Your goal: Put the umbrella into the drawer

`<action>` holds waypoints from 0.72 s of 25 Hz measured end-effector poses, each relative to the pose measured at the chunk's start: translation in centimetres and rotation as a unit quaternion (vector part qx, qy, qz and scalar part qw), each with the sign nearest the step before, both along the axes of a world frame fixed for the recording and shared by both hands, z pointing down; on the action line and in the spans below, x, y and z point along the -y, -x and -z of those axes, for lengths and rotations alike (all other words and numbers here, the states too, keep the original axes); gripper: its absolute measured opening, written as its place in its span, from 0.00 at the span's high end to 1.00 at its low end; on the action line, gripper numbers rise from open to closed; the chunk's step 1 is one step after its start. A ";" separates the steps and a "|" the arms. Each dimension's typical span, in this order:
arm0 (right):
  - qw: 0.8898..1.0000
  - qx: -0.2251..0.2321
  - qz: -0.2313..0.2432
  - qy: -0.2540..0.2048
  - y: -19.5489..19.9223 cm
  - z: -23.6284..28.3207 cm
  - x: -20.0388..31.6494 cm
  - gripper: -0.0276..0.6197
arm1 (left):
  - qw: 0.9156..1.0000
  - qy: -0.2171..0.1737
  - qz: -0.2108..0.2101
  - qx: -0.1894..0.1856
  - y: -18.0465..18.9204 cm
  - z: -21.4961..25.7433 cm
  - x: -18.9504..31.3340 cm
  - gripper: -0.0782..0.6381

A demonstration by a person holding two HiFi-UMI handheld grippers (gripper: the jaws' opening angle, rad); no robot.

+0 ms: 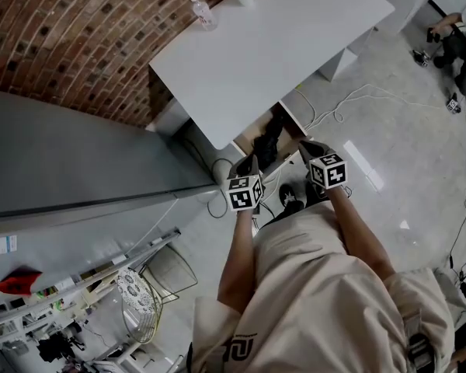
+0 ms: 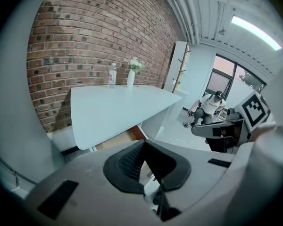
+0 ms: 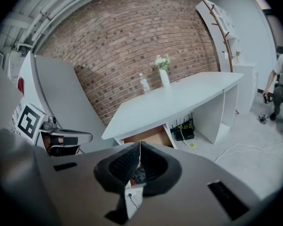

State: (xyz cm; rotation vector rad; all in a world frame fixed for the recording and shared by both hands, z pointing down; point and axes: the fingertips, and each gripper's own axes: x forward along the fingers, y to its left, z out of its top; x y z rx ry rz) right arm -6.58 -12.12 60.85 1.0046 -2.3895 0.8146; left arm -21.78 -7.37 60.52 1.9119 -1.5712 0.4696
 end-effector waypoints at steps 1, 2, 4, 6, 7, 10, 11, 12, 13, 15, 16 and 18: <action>1.000 -0.001 0.001 0.000 0.0 0.0 -0.1 0.85 | 1.000 0.000 -0.001 0.002 -0.1 -0.1 0.0 0.88; 1.000 0.000 0.002 0.001 0.1 0.0 -0.1 0.85 | 1.000 0.000 -0.004 0.005 -0.3 -0.1 0.1 0.88; 1.000 0.006 0.005 0.004 0.2 0.1 -0.2 0.85 | 1.000 -0.002 -0.010 0.013 -0.6 0.0 0.2 0.88; 1.000 0.013 0.007 0.008 0.3 0.0 -0.4 0.85 | 1.000 -0.008 -0.014 0.019 -0.9 0.2 0.5 0.88; 1.000 0.016 0.008 0.010 0.3 0.0 -0.5 0.85 | 1.000 -0.011 -0.015 0.022 -1.0 0.3 0.5 0.88; 1.000 0.020 0.012 0.013 0.3 0.1 -0.7 0.85 | 0.999 -0.015 -0.017 0.028 -1.1 0.7 0.7 0.88; 1.000 0.020 0.013 0.013 0.3 0.2 -0.8 0.85 | 0.999 -0.016 -0.017 0.028 -1.1 0.7 0.7 0.88; 1.000 0.021 0.013 0.013 0.4 0.2 -0.8 0.85 | 0.999 -0.016 -0.017 0.028 -1.1 0.6 0.6 0.88; 1.000 0.021 0.014 0.014 0.4 0.2 -0.8 0.85 | 0.999 -0.015 -0.016 0.029 -1.0 0.6 0.6 0.88; 0.999 0.021 0.017 0.017 0.5 0.1 -0.9 0.85 | 0.999 -0.014 -0.017 0.030 -1.0 0.4 0.5 0.88; 0.999 0.020 0.018 0.019 0.5 0.1 -1.0 0.85 | 0.999 -0.013 -0.018 0.031 -1.1 0.4 0.4 0.88; 0.999 0.019 0.016 0.020 0.4 0.1 -1.1 0.85 | 0.999 -0.014 -0.019 0.031 -1.1 0.5 0.4 0.88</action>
